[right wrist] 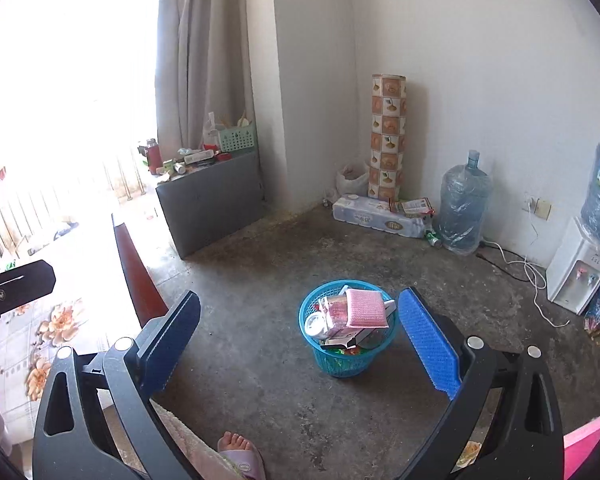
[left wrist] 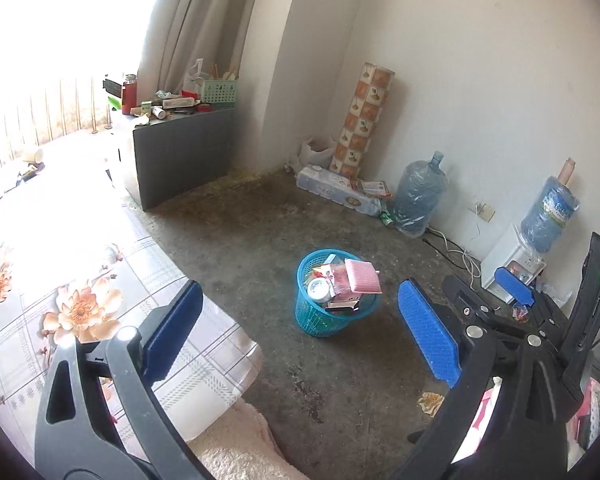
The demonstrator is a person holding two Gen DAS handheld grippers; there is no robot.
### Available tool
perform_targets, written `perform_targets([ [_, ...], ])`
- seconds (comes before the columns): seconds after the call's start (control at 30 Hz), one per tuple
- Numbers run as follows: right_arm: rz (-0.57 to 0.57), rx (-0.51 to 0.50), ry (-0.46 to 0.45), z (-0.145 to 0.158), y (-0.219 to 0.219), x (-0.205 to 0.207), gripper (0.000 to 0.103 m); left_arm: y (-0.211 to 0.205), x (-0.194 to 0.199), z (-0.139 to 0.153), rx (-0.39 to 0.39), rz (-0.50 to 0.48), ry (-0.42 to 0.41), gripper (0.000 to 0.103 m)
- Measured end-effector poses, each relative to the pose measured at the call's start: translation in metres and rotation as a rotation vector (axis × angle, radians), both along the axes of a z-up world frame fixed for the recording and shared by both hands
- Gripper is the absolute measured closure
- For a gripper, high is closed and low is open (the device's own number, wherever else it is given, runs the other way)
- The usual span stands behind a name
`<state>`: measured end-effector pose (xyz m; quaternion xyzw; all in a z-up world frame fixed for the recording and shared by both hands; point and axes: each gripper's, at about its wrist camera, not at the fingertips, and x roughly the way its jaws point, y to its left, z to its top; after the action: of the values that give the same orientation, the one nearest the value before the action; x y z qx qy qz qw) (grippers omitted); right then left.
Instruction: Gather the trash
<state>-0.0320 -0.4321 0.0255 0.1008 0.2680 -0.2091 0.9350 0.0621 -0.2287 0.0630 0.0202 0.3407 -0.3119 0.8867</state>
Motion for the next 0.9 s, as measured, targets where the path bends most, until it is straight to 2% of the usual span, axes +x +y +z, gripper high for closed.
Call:
perform_targets([
  [0.23,0.051,-0.042,0.128,-0.006,0.065,-0.019,0.007,0.047,-0.031,-0.031,0.129,0.16,0.008,0.009],
  [0.33,0.051,-0.009,0.176,-0.016,0.079,-0.026,0.007,0.066,-0.038,-0.041,0.139,0.245,-0.01,0.009],
  [0.43,0.03,0.017,0.212,-0.023,0.086,-0.03,0.007,0.079,-0.038,-0.045,0.167,0.291,0.004,0.009],
  [0.57,0.009,0.023,0.232,-0.026,0.085,-0.031,0.007,0.086,-0.043,-0.049,0.23,0.335,0.012,0.009],
  [0.9,-0.038,-0.039,0.219,-0.017,0.075,-0.037,0.007,0.096,-0.047,-0.055,0.268,0.401,0.05,0.009],
])
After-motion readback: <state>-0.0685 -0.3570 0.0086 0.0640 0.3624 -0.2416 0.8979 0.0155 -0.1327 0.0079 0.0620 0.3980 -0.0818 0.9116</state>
